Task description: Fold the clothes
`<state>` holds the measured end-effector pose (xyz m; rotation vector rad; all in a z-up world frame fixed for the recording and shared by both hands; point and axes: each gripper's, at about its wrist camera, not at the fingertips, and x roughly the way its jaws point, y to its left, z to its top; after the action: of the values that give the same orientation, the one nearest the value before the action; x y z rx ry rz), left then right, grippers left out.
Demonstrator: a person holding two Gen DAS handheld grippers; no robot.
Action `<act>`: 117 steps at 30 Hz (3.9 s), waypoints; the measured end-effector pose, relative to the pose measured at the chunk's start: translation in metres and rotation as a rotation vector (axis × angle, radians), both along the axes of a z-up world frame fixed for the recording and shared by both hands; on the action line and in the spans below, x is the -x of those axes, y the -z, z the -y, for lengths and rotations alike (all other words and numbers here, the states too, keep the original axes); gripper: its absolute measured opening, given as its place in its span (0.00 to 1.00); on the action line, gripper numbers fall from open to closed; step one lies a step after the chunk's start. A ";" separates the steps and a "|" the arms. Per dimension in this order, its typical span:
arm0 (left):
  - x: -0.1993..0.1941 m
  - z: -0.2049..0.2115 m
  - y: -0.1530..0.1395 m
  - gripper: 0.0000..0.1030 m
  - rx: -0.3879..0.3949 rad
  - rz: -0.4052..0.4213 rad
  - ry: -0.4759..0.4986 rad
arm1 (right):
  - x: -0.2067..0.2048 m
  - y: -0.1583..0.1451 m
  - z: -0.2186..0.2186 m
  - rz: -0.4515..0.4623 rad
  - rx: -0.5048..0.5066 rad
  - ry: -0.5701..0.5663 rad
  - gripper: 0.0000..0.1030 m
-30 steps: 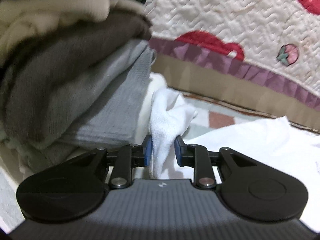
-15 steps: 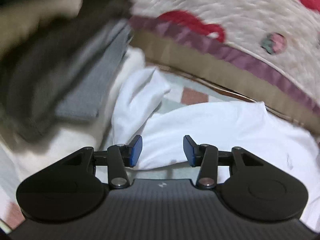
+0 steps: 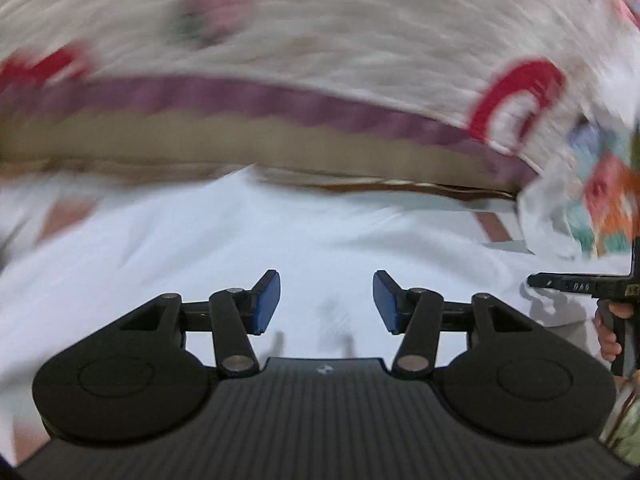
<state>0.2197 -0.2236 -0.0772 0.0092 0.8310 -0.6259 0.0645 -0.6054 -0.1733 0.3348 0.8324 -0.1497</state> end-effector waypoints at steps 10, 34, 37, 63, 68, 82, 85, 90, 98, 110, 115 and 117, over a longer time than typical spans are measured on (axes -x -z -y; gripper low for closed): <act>-0.101 0.197 0.060 0.52 -0.310 -0.005 0.288 | 0.014 0.018 -0.002 -0.006 0.152 -0.132 0.44; -0.085 0.159 0.017 0.10 -0.014 0.222 0.069 | 0.035 0.018 0.017 -0.010 0.226 0.041 0.67; -0.093 0.174 0.034 0.17 -0.099 0.253 0.013 | 0.042 0.016 0.025 -0.020 0.252 0.114 0.69; -0.035 0.165 0.087 0.31 -0.173 0.065 0.147 | 0.172 -0.014 0.150 0.049 0.499 0.682 0.06; -0.038 0.164 0.102 0.33 -0.197 0.105 0.136 | 0.176 -0.043 0.148 0.040 0.718 0.640 0.06; 0.001 0.056 0.073 0.40 -0.104 0.087 -0.018 | 0.193 -0.073 0.117 0.231 0.504 0.736 0.53; 0.024 -0.009 0.064 0.40 -0.176 0.153 -0.079 | 0.174 -0.091 0.085 0.299 0.439 0.618 0.54; 0.044 -0.125 0.045 0.40 -0.281 0.266 -0.277 | 0.112 -0.102 0.026 0.316 0.165 0.320 0.53; 0.035 -0.269 0.043 0.40 -0.346 0.282 -0.580 | 0.018 -0.100 -0.132 0.198 -0.013 -0.197 0.01; -0.050 -0.245 0.092 0.62 -0.676 0.386 -0.382 | -0.042 -0.056 -0.269 0.052 0.089 -0.491 0.08; -0.038 -0.266 0.059 0.08 -0.578 0.495 -0.493 | -0.044 -0.045 -0.289 0.024 0.141 -0.561 0.12; -0.013 -0.280 0.028 0.08 -0.470 0.568 -0.578 | -0.047 -0.039 -0.294 -0.005 0.143 -0.575 0.13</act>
<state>0.2328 0.0559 -0.1054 0.3479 0.3762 0.1333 0.1111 -0.3110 -0.1348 -0.0476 0.8873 0.3251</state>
